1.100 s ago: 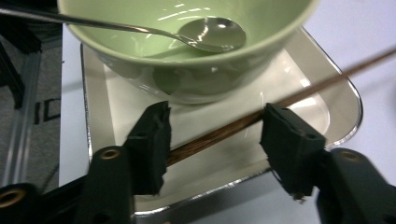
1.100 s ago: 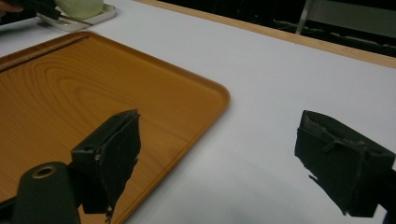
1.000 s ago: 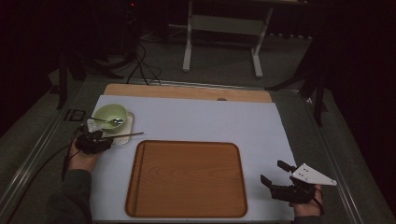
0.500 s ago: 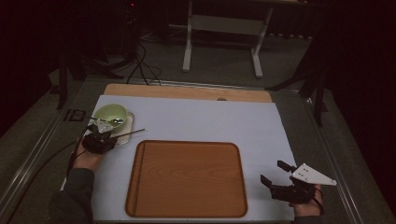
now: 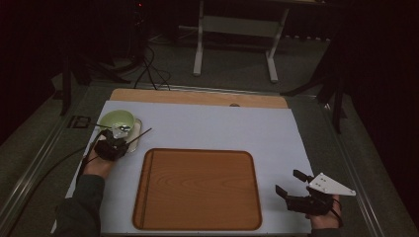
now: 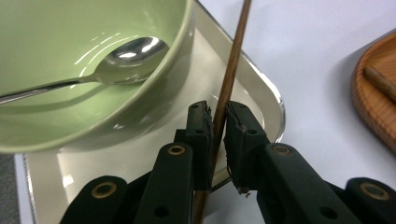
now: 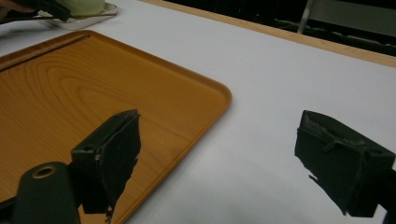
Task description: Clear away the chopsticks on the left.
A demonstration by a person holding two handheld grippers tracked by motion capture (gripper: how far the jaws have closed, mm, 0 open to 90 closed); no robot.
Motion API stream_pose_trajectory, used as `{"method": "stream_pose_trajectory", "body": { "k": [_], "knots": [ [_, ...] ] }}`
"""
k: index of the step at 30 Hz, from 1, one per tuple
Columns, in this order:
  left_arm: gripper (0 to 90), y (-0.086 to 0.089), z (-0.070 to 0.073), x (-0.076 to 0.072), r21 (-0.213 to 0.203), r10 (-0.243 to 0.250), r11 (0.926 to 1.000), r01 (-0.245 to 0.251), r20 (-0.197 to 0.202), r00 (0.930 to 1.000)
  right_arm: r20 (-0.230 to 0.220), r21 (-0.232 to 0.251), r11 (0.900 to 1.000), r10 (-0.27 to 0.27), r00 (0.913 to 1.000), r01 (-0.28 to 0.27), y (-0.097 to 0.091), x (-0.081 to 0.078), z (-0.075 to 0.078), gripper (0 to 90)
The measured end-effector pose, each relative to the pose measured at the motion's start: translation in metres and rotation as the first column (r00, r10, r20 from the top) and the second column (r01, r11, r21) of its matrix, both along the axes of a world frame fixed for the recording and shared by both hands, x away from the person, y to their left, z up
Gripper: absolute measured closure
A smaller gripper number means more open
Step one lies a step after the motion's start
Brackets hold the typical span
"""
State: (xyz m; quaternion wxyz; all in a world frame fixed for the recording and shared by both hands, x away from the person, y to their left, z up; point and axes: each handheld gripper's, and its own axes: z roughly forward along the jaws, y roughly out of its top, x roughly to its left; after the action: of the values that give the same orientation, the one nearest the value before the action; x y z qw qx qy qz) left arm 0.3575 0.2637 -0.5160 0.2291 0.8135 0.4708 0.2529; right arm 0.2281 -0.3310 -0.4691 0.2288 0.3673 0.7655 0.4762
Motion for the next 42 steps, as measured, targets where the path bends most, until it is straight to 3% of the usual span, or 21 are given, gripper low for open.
{"method": "stream_pose_trajectory", "body": {
  "k": [8, 14, 27, 29, 42],
  "knots": [
    [82.1, -0.005, -0.001, 0.008, -0.002, 0.006, 1.0000, -0.006, -0.061, 0.9981, -0.002, 0.002, 1.0000, -0.001, 1.0000, 0.001, 0.000, 0.000, 0.000, 13.9],
    [85.1, -0.007, 0.000, 0.008, -0.023, 0.008, 0.9997, -0.009, -0.072, 0.9974, -0.003, 0.002, 1.0000, -0.002, 1.0000, 0.002, 0.000, 0.000, 0.000, 13.9],
    [85.4, -0.008, 0.011, 0.004, -0.098, 0.026, 0.9947, -0.032, -0.063, 0.9977, -0.004, 0.004, 1.0000, 0.002, 1.0000, -0.001, 0.000, 0.000, 0.000, 13.9],
    [85.4, -0.009, 0.014, 0.002, -0.126, 0.029, 0.9914, -0.036, -0.059, 0.9978, -0.004, 0.004, 1.0000, 0.002, 1.0000, -0.002, 0.000, 0.001, 0.000, 13.9],
    [85.4, -0.018, 0.023, -0.006, -0.162, 0.021, 0.9863, -0.028, -0.048, 0.9987, -0.004, 0.001, 1.0000, 0.005, 1.0000, -0.005, 0.001, 0.001, -0.001, 13.9]
  ]
}}
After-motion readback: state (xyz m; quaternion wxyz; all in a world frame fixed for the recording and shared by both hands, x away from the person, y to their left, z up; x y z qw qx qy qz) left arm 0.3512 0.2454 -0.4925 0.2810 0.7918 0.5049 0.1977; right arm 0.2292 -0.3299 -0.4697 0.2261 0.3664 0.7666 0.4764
